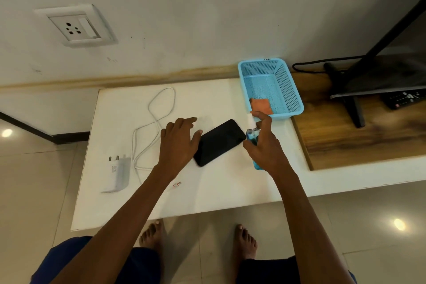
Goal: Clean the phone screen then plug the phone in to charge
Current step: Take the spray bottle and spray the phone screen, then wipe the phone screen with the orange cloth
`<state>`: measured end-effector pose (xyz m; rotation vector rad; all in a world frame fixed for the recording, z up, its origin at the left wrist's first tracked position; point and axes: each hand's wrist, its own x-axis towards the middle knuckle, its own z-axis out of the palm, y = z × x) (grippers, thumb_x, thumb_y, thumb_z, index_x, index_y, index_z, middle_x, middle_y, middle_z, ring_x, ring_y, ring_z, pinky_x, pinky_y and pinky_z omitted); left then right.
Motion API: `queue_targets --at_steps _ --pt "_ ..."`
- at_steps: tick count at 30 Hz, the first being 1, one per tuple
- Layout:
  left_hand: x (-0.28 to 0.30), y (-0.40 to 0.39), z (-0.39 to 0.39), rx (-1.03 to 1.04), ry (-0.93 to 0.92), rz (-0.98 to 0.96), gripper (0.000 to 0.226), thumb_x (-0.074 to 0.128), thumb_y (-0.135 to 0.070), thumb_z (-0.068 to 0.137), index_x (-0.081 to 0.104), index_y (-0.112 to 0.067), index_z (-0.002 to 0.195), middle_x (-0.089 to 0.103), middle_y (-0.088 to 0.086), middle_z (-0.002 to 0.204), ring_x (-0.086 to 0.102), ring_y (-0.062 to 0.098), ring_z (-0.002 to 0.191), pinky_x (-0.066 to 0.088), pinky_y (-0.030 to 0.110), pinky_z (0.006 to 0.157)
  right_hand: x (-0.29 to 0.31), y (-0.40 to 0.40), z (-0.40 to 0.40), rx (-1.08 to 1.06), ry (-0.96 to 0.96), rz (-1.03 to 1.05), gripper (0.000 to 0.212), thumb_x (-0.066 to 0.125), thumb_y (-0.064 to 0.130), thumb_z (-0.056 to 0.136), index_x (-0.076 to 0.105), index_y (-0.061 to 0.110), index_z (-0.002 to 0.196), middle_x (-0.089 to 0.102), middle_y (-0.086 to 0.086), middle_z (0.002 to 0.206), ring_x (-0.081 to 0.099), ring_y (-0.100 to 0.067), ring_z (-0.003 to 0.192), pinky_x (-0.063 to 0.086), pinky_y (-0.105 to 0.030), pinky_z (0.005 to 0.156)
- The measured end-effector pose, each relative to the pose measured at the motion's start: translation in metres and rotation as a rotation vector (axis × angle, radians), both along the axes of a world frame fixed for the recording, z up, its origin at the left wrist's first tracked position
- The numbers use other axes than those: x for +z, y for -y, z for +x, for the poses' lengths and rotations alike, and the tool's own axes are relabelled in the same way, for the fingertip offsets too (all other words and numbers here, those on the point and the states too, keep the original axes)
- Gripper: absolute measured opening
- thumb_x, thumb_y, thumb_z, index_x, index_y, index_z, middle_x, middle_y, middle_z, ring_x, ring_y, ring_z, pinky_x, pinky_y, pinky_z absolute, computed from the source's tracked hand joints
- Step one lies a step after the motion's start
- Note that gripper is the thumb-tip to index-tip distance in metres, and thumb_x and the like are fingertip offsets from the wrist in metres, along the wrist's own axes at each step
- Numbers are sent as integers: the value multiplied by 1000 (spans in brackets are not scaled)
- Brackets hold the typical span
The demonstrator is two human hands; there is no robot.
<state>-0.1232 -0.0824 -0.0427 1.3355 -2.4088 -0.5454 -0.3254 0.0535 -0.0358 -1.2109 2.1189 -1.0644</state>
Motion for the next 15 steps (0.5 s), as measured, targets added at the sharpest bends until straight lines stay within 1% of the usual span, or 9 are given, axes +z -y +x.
queue_targets --at_steps 3,4,5,6,8,10,11,13,15 --pt "-2 18 -24 6 74 49 46 58 -41 95 54 -21 137 63 1 122 56 30 110 39 41 93 6 -6 -8 56 23 -108 82 73 20 88 20 68 127 38 24 130 57 8 101 41 5 74" --pt "-3 23 -30 1 89 55 48 58 -42 95 53 -22 138 62 2 123 56 30 111 39 41 95 8 -7 -10 67 10 -137 83 73 20 87 20 69 128 37 27 134 53 12 108 41 4 78" --pt "-4 27 -36 -4 100 50 49 58 -43 94 53 -22 138 62 3 124 56 31 111 40 42 95 9 -8 -12 71 -11 -157 82 74 19 87 22 66 130 36 24 139 49 15 112 42 2 81" --pt "-4 30 -41 -10 116 39 48 58 -43 94 54 -23 138 62 3 124 56 31 111 40 42 95 10 -9 -13 74 -33 -163 80 74 18 87 24 61 133 35 19 145 48 14 115 43 -2 85" --pt "-3 33 -50 -20 157 14 46 59 -44 93 55 -26 136 62 3 122 57 30 109 40 41 93 12 -10 -16 91 -66 -135 77 72 18 89 25 56 137 34 12 152 50 2 123 45 -11 92" --pt "-4 37 -54 -24 155 -2 41 59 -43 93 58 -27 130 64 3 118 58 29 106 40 41 92 12 -9 -15 117 -103 -122 78 71 18 90 23 58 137 32 9 156 47 -9 132 44 -11 93" --pt "-4 38 -56 -28 152 -10 37 59 -42 93 61 -27 127 65 3 116 58 29 104 39 40 91 13 -9 -16 120 -113 -129 78 70 18 90 24 57 138 30 9 158 45 -9 134 44 -12 94" --pt "-2 39 -60 -35 167 -30 29 59 -41 94 64 -27 119 65 2 111 58 28 102 39 40 90 14 -9 -17 104 -119 -163 75 70 18 90 26 54 139 29 5 159 38 0 134 45 -17 97" --pt "3 40 -62 -21 172 -28 23 59 -39 94 67 -27 112 65 1 107 58 28 101 40 40 90 16 -10 -19 60 -92 -173 75 71 19 90 25 56 137 30 6 158 34 17 128 44 -17 98"
